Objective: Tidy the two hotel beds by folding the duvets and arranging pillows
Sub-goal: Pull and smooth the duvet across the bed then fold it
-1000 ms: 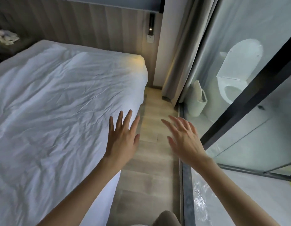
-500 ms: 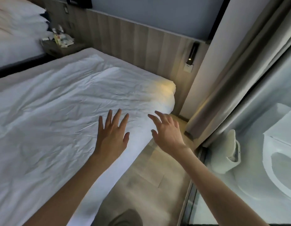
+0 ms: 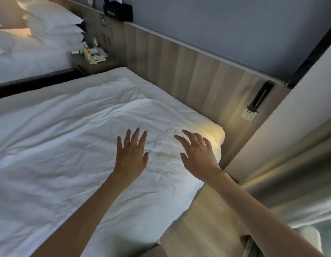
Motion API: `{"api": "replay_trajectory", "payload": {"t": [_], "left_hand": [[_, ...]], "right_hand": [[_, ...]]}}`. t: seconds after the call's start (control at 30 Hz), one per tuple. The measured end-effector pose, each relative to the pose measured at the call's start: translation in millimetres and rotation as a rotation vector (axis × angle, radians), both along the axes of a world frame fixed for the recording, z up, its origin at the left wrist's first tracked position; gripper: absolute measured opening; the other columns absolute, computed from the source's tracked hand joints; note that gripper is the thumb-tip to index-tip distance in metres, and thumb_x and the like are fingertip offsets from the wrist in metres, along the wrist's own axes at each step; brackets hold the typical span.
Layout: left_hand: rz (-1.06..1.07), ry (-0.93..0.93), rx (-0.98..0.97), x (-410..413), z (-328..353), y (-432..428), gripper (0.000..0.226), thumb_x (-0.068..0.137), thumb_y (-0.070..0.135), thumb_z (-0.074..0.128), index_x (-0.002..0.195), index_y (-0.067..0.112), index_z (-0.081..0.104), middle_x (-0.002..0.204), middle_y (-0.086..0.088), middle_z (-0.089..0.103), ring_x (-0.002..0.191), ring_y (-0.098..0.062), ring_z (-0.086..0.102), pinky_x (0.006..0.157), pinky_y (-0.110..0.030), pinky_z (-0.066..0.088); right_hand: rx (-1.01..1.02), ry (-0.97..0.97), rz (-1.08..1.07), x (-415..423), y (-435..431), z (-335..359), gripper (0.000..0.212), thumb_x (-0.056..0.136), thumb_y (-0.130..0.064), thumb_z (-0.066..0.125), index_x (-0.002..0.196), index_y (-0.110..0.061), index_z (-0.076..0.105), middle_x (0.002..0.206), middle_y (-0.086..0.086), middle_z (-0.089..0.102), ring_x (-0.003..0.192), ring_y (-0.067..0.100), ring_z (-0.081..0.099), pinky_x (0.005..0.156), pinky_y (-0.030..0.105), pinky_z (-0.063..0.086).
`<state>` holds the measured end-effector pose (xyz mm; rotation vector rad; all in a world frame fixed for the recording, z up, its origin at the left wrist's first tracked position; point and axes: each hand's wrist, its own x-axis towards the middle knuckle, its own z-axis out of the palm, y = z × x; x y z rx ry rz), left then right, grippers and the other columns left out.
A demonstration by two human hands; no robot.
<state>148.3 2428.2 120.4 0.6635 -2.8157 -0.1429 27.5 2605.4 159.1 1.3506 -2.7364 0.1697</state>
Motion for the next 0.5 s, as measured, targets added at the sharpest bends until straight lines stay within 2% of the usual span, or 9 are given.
{"api": "replay_trajectory", "payload": {"t": [0.23,0.4,0.5], "left_hand": [[0.08,-0.015,0.034,-133,6,-83,0.068,0.1,0.037,0.043,0.155,0.018,0.007,0.162,-0.007,0.005,0.149,-0.03,0.0,0.118,-0.052,0.005],[0.155,-0.073,0.037,-187,-9,-133,0.068,0.1,0.037,0.043,0.155,0.018,0.007,0.162,-0.008,0.005,0.149,-0.031,0.001,0.119,-0.053,0.008],[0.238,-0.12,0.058,-212,-23,-157,0.068,0.1,0.038,0.04,0.155,0.019,0.005,0.162,-0.008,0.002,0.149,-0.03,0.0,0.118,-0.051,0.007]], "right_hand": [[-0.024,0.021,0.053,-135,-75,-5,0.055,0.085,-0.018,0.067,0.138,-0.022,0.05,0.148,0.006,0.042,0.128,0.029,0.047,0.105,0.052,0.038],[0.004,0.039,0.135,-216,-140,-29,0.055,0.082,-0.021,0.071,0.134,-0.021,0.054,0.144,0.008,0.047,0.123,0.031,0.052,0.099,0.052,0.044],[0.05,0.021,0.208,-264,-184,-46,0.054,0.087,-0.031,0.067,0.137,-0.022,0.051,0.148,0.007,0.043,0.126,0.031,0.049,0.101,0.053,0.041]]}}
